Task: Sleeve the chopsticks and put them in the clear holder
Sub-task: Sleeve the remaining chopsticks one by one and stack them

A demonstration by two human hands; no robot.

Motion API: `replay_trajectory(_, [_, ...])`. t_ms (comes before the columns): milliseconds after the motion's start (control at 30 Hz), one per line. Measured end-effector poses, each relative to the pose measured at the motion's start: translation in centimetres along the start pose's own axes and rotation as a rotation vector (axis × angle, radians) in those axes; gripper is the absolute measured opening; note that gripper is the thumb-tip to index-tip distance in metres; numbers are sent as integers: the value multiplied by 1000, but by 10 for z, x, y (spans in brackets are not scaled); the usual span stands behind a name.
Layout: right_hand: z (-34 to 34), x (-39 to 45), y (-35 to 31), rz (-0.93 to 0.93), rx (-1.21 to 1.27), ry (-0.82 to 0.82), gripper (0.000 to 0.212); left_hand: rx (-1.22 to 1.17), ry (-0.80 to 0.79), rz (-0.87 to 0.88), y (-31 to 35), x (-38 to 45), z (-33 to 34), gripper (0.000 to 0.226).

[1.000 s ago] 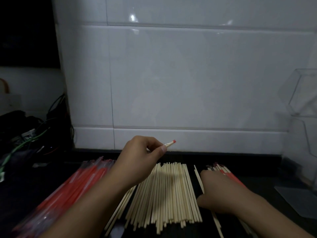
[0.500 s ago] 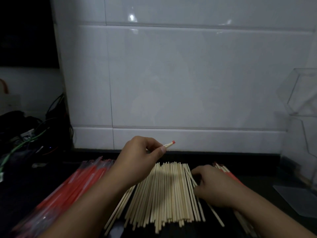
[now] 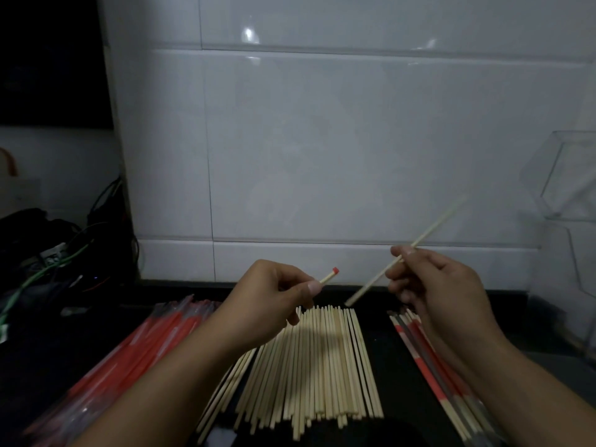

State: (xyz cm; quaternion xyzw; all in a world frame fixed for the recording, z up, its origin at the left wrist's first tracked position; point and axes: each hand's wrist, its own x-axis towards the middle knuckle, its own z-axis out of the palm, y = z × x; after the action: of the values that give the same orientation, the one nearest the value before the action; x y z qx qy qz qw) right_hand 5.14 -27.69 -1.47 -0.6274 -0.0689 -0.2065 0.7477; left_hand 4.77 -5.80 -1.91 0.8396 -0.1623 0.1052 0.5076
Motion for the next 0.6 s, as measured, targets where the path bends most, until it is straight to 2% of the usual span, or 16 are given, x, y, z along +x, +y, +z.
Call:
replay_trajectory(300, [1,4,0,-53,135,102,26,83,-87,-21,5,-3,3,19])
replay_trajectory(600, [3,0,2,-49,114,81,24,106,-122,-26,6,-4,3,19])
